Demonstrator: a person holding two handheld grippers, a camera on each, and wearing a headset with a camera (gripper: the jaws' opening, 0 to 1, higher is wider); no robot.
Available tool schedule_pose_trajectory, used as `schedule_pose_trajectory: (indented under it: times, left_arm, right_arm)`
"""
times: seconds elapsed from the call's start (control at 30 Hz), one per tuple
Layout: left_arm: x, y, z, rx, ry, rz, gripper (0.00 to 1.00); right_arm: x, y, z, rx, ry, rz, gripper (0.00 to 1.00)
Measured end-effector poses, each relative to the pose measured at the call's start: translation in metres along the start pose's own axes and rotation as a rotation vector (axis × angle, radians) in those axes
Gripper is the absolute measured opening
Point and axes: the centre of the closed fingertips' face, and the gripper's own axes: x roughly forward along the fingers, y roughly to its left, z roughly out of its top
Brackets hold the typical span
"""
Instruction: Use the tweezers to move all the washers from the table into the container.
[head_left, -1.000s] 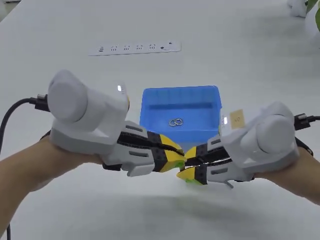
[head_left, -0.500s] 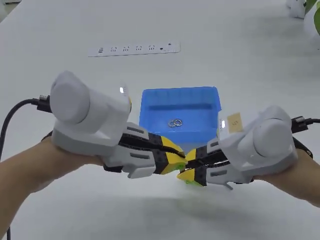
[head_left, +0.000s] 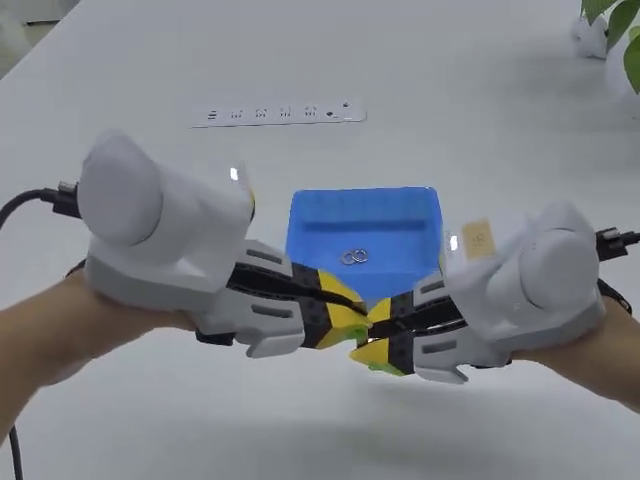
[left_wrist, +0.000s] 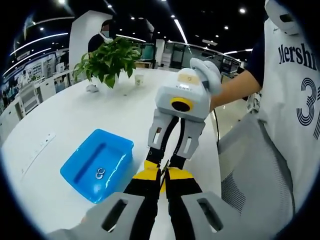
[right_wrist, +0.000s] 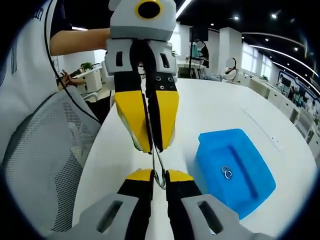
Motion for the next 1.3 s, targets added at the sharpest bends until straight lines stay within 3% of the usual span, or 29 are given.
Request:
schedule_pose_trajectory:
  times: [0.17,0.33,0.73,0.9,1.3]
  left_arm:
    - [-0.008,0.004,0.011,0.031,-0.009,0.022,0.08]
    - [-0.018,0.006,0.029,0.055,-0.043,0.038,0.08]
    - [-0.030,0.016,0.049,0.100,-0.079,0.064,0.08]
    - [-0.032,0.025,0.054,0.107,-0.086,0.066,0.08]
    - [-0.019,0.063,0.062,0.146,-0.063,0.079,0.08]
  right_arm:
    - [-0.005,-0.007,0.012,-0.022,-0.013,-0.018,0.10]
    - [-0.017,-0.013,0.029,-0.014,-0.063,-0.048,0.10]
    - [-0.027,-0.030,0.051,-0.073,-0.067,-0.085,0.10]
    - [-0.027,-0.037,0.054,-0.080,-0.069,-0.094,0.10]
    - [-0.027,-0.078,0.049,-0.058,-0.079,-0.151,0.10]
